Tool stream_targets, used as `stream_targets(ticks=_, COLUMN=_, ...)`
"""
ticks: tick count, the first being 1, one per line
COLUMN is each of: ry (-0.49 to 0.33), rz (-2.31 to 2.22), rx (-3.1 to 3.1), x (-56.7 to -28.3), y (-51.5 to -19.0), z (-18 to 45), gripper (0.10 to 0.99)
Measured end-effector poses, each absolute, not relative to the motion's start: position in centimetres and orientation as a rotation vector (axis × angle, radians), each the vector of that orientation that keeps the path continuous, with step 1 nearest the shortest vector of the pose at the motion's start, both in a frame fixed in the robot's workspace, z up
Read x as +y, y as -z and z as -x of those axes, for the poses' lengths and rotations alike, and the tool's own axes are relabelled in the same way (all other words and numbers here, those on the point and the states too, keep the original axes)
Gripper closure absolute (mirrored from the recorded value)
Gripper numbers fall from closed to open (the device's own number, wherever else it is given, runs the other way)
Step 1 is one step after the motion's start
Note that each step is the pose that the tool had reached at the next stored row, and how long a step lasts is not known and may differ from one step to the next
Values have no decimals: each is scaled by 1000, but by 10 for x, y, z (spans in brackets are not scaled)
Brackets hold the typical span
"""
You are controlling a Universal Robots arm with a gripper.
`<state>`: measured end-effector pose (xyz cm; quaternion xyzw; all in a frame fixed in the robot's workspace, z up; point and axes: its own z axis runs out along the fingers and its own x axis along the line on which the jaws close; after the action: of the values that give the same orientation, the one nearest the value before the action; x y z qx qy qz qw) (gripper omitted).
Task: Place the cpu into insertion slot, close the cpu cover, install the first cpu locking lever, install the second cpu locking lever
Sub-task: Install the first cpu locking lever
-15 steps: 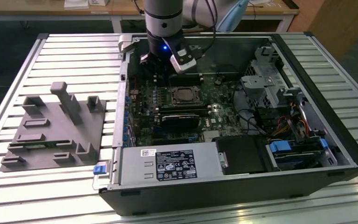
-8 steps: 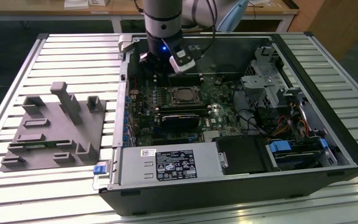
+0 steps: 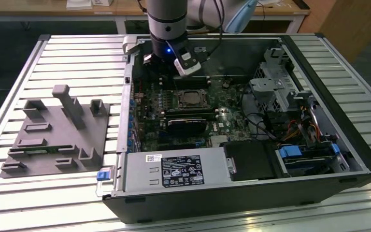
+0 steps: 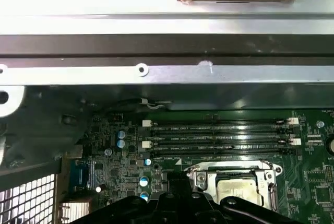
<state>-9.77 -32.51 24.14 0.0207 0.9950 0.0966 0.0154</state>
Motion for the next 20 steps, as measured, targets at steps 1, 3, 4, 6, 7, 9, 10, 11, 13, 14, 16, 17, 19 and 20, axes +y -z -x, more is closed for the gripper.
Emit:
stream_targets(ticks=1, ry=-301, rz=-64, rx=3095, x=-325, y=-241, z=99, gripper=980)
stream_targets(ticks=3, ry=-307, rz=-65, rx=3095, x=-326, y=-241, z=101, gripper=980)
stream_targets(ticks=4, ry=-313, rz=-65, rx=3095, x=-326, y=-241, z=101, gripper=980)
stream_targets(ticks=6, ry=-361, rz=-66, rx=3090, x=-327, y=-241, z=103, gripper=980)
stream_targets(ticks=7, ry=-380, rz=-66, rx=3088, x=-327, y=-241, z=103, gripper=980)
stream_targets(ticks=9, ry=-405, rz=-66, rx=3085, x=-328, y=-241, z=103, gripper=980)
stream_targets(ticks=10, ry=-405, rz=-66, rx=3085, x=-328, y=-241, z=103, gripper=980)
stream_targets(ticks=11, ry=-405, rz=-66, rx=3085, x=-328, y=-241, z=103, gripper=980)
stream_targets(ticks=13, ry=-405, rz=-66, rx=3085, x=-328, y=-241, z=103, gripper=980)
stream_targets(ticks=14, ry=-405, rz=-66, rx=3085, x=-328, y=-241, z=103, gripper=980)
stream_targets(ticks=16, ry=-405, rz=-66, rx=3085, x=-328, y=-241, z=101, gripper=980)
stream_targets(ticks=17, ry=-405, rz=-66, rx=3085, x=-328, y=-241, z=99, gripper=980)
stream_targets(ticks=19, ry=-405, rz=-66, rx=3085, x=-328, y=-241, z=95, gripper=980)
stream_targets(ticks=20, ry=-405, rz=-66, rx=3085, x=-328, y=-241, z=93, gripper=980)
